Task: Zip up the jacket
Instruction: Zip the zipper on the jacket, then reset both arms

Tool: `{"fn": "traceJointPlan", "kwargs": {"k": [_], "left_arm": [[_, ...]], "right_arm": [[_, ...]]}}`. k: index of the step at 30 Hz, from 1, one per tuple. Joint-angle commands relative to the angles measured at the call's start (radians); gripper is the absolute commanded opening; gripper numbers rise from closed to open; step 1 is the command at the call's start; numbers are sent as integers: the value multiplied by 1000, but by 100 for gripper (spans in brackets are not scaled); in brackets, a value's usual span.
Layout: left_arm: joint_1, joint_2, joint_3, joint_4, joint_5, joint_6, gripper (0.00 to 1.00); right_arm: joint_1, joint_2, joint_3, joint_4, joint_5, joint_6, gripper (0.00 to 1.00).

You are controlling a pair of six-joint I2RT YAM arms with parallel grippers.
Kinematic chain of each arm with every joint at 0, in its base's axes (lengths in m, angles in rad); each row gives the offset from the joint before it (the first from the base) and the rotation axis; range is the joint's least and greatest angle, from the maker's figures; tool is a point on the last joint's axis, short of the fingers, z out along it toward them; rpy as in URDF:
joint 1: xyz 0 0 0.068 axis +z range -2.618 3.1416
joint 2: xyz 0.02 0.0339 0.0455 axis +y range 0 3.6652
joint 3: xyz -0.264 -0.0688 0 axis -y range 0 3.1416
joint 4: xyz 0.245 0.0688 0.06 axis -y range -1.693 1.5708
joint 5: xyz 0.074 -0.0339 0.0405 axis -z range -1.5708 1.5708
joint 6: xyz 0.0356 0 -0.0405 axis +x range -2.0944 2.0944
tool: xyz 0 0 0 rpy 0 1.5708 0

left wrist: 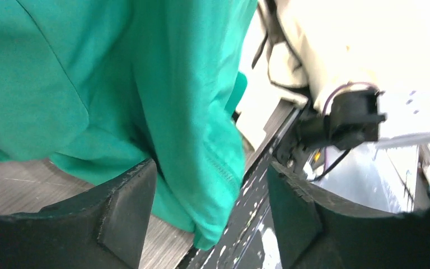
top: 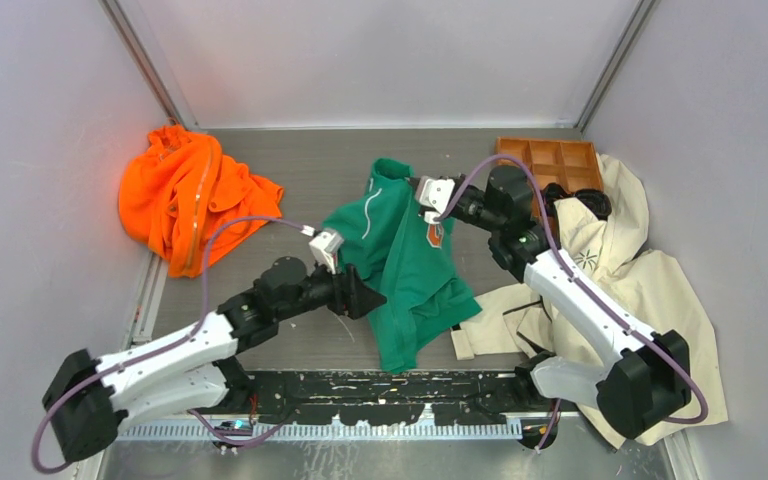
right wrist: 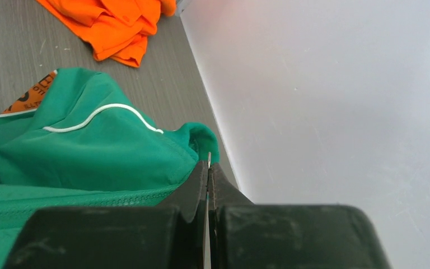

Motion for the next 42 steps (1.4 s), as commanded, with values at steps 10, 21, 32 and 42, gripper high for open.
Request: {"fn": "traceJointPlan", "kwargs": {"k": [10,21,32,42], "left_arm": [[32,-181,96,-147,-235,50,80],[48,33,344,-382,-205,113,78],[72,57,648,-560,-199,172,82],[72,19,846,-678,-124,174,85]], "right_arm": [[10,-56,-48,-200,2,-93,50],[-49,-134,126,-561,173,248,100],[-162,-31,626,-1151,519,725,100],[-185,-197,753,-1221,755,914,100]]}}
